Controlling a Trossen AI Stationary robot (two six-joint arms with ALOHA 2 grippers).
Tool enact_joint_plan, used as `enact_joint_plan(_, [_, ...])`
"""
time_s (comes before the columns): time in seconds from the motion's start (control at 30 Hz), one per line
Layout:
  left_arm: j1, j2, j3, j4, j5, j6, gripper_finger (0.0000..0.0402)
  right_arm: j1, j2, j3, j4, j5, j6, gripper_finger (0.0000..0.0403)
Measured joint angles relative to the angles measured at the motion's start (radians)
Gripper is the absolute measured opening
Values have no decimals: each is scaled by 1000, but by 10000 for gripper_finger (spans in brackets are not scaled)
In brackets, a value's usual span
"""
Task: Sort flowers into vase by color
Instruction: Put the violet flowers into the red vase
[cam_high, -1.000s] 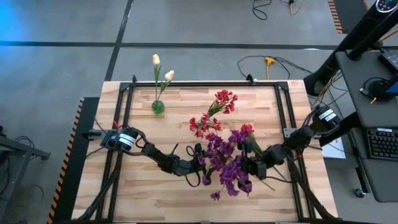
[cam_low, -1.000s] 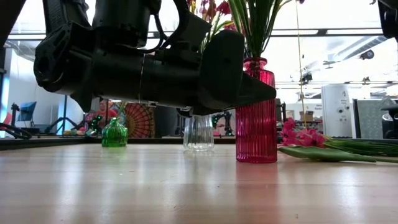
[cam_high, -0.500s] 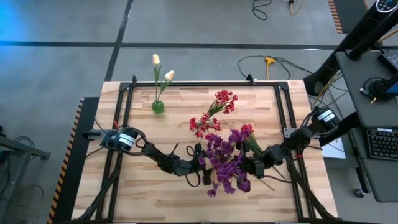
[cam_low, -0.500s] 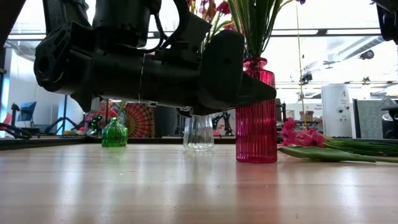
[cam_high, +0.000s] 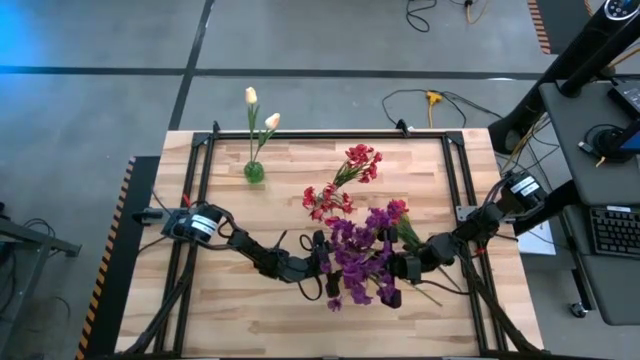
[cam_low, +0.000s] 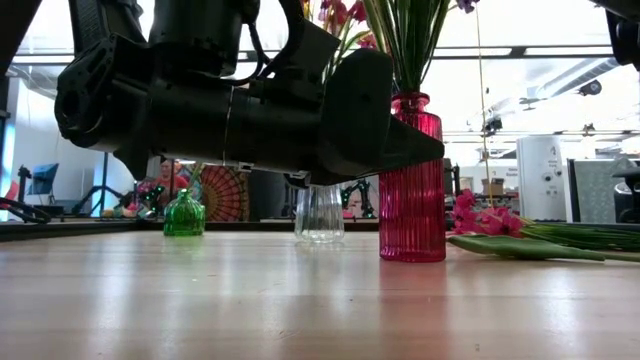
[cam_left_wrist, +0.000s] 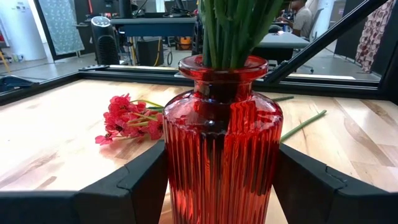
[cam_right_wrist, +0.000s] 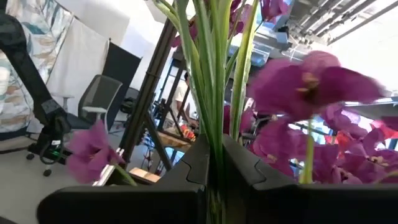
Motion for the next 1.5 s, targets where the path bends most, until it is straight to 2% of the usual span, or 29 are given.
enact_joint_plan(0.43, [0, 0, 0, -1, -1, 0, 231, 0, -1, 1, -39, 28, 77, 18])
enact_joint_plan(0.67, [0, 1, 0, -1, -1, 0, 231, 0, -1, 1, -41, 155, 190, 18])
enact_joint_plan(0.87, [0, 1, 0, -1, -1, 0, 231, 0, -2, 2, -61, 167, 227, 18])
enact_joint_plan(1.1, [-1, 1, 0, -4, 2, 5, 231, -2, 3, -5, -164, 235, 281, 18])
enact_joint_plan(1.5, [-1, 1, 0, -6, 3, 3, 231, 0, 1, -1, -201, 234, 273, 18])
